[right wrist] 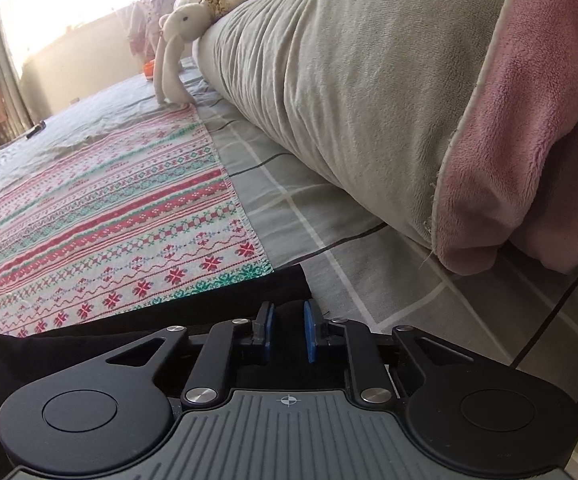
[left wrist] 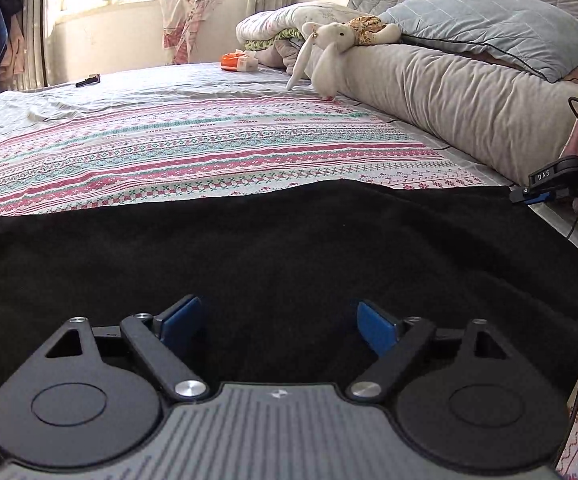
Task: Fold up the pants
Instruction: 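Open both grippers and release the trousers, smoothing them flat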
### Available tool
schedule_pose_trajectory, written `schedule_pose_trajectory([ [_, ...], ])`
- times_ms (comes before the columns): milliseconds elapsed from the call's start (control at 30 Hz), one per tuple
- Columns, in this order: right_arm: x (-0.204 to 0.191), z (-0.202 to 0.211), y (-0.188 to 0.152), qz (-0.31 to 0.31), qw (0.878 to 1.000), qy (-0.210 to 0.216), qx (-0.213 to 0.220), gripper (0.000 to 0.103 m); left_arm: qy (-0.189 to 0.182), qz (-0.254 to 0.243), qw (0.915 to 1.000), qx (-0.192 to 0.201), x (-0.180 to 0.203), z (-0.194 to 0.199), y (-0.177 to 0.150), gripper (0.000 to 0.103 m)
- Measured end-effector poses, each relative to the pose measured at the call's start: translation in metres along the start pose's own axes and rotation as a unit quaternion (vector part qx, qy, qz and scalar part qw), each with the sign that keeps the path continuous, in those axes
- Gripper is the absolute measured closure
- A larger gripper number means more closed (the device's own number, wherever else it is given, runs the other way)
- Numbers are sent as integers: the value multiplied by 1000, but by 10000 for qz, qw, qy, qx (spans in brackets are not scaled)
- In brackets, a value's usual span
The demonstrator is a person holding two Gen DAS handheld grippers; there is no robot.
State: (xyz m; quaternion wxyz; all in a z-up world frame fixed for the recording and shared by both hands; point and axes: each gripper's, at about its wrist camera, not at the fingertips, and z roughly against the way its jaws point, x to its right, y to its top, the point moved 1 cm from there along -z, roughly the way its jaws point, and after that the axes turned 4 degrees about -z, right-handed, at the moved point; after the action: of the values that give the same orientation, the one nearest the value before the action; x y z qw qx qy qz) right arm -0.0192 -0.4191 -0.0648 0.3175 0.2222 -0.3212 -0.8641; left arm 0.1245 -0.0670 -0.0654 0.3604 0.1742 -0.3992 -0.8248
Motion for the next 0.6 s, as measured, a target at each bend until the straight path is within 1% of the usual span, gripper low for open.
schedule_pose_trajectory([
  [67, -3, 1, -1, 113, 9999, -94, 78, 93, 4, -26, 10000, -8, 2, -2, 1, 1],
  [133, -5, 3, -1, 135, 9996, -163, 198, 102, 2, -23, 10000, -7, 3, -2, 1, 1],
  [233, -6, 6, 4, 129, 9987, -242, 433, 102, -15, -9, 10000, -2, 3, -1, 0, 0],
  [400, -13, -2, 9, 327, 9969, -330, 642, 102, -48, -110, 9999, -39, 7, -3, 1, 0],
  [467, -15, -9, 10, 421, 9961, -398, 668, 102, -65, -168, 9998, -56, 8, -2, -1, 0],
  [567, -17, -23, 8, 591, 9955, -478, 564, 102, -77, -247, 9996, -85, 10, -3, -1, 0],
  [600, -19, -25, 7, 657, 9948, -489, 609, 101, -82, -277, 9995, -95, 11, -3, -1, 0],
])
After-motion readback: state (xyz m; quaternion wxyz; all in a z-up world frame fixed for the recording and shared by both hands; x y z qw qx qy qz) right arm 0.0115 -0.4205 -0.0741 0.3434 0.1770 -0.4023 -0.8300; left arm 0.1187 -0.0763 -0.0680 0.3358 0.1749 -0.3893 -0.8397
